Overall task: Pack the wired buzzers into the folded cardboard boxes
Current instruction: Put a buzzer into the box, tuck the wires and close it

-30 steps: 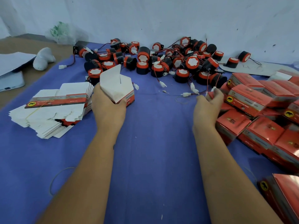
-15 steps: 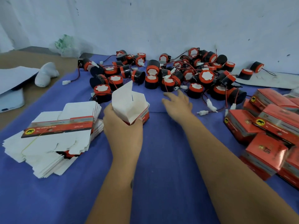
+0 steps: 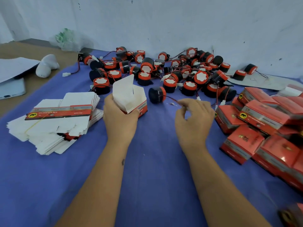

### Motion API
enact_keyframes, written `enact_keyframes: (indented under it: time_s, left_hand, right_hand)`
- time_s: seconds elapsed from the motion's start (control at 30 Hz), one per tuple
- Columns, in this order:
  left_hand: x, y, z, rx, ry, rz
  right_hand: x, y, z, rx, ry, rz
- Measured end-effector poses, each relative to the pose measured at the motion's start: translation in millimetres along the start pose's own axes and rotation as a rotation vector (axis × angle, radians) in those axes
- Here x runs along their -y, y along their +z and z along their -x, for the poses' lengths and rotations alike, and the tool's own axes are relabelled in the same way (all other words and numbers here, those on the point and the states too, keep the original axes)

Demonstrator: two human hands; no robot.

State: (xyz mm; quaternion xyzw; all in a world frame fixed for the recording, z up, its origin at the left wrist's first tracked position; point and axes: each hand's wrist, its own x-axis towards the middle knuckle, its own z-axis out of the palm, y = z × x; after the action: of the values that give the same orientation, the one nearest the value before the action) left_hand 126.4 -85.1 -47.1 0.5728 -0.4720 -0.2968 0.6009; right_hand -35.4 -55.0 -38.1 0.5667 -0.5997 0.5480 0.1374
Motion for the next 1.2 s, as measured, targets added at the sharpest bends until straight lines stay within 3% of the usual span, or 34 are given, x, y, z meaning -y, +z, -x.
enact_keyframes:
  time_s: [0.1,0.27,0.3,0.37,0.43,0.5,0.57,0.77,0.83,0.97,1.07,1.2]
  left_hand:
    - [-1.2,-3.8,4.8,0.030,0.010,0.008]
    - [-0.6,-7.0,10.0,0.057,0.035,-0.029]
    - [-0.1,-6.9,10.3,0.068,0.043,-0.038]
    - [0.6,-6.5,11.4,0.098,0.062,-0.059]
    - [1.6,-6.1,12.3,0.133,0.087,-0.069]
    - [2.1,-5.8,13.3,0.157,0.099,-0.077]
    - [2.3,-6.6,13.5,0.186,0.099,-0.075]
    - [1.1,-10.4,15.6,0.302,0.089,-0.085]
    - [0.4,-11.7,15.3,0.331,0.072,-0.082]
    - [-1.2,-14.0,15.9,0.376,0.060,-0.053]
    - [-0.5,-17.3,14.2,0.490,0.079,-0.037]
    - [-0.7,-18.9,11.1,0.605,0.106,-0.006]
  right_hand:
    - [1.0,-24.6,3.6,-0.259,-0.042,0.084]
    - [0.8,-43.3,3.6,-0.333,-0.194,0.457]
    - [3.7,-43.6,4.2,-0.285,-0.250,0.476]
    - [12.9,-37.8,9.2,-0.040,-0.268,0.393]
    - [19.9,-28.4,16.4,0.284,-0.118,0.296]
    - [17.0,-20.8,21.8,0.508,0.038,0.270]
    - [8.5,-16.1,22.0,0.580,0.116,0.246]
    - [-3.3,-12.4,14.1,0.568,0.358,0.003]
    - [0.6,-13.5,13.1,0.471,0.303,-0.026]
    - [14.8,-20.7,10.0,0.098,0.021,-0.116]
    - [20.2,-21.4,14.5,-0.056,-0.254,0.057]
    - [25.7,-15.7,12.6,0.185,-0.372,0.120]
